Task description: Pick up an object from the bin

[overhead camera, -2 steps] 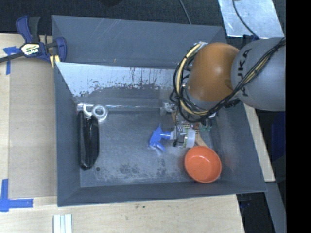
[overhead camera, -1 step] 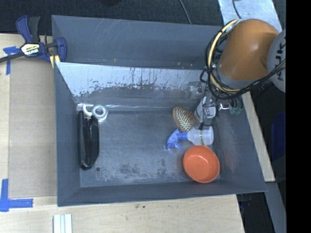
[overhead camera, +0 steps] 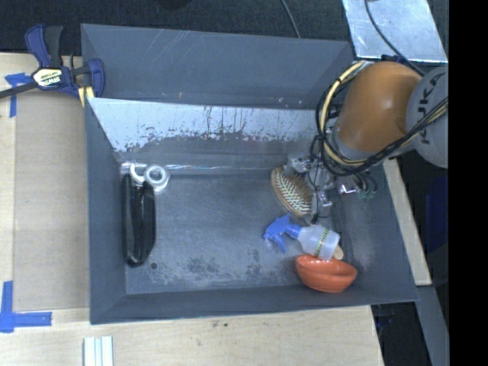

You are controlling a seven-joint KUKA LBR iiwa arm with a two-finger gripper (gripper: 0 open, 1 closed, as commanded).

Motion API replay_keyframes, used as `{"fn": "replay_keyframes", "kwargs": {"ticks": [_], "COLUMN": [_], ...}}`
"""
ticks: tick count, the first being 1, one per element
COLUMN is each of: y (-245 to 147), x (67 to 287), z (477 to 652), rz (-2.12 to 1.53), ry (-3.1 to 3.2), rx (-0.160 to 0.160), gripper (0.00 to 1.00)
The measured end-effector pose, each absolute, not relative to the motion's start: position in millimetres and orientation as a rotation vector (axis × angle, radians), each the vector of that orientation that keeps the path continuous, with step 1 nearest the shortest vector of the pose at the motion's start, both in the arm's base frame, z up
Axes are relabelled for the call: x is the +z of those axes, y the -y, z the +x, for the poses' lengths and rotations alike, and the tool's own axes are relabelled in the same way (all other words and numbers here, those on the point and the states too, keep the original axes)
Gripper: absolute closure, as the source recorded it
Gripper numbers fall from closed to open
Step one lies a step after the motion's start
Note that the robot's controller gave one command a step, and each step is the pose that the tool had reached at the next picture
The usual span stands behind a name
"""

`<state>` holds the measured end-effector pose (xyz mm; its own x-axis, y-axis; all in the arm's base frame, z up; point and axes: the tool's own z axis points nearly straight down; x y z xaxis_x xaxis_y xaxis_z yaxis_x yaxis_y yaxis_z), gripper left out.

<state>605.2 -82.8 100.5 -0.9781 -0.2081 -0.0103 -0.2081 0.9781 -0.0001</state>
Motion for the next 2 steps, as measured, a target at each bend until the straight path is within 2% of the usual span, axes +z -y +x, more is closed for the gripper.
{"fn": "replay_keyframes", "kwargs": {"ticks": [1, 2], "y": [95.7, 131.0], "x": [77.8, 82.0], "z": [560.6, 551.2], "rz": [-0.587, -0.684], "ry": [-3.023, -2.999], "rx": [-0.017, -0.011], "gripper": [0.00, 1.00]}}
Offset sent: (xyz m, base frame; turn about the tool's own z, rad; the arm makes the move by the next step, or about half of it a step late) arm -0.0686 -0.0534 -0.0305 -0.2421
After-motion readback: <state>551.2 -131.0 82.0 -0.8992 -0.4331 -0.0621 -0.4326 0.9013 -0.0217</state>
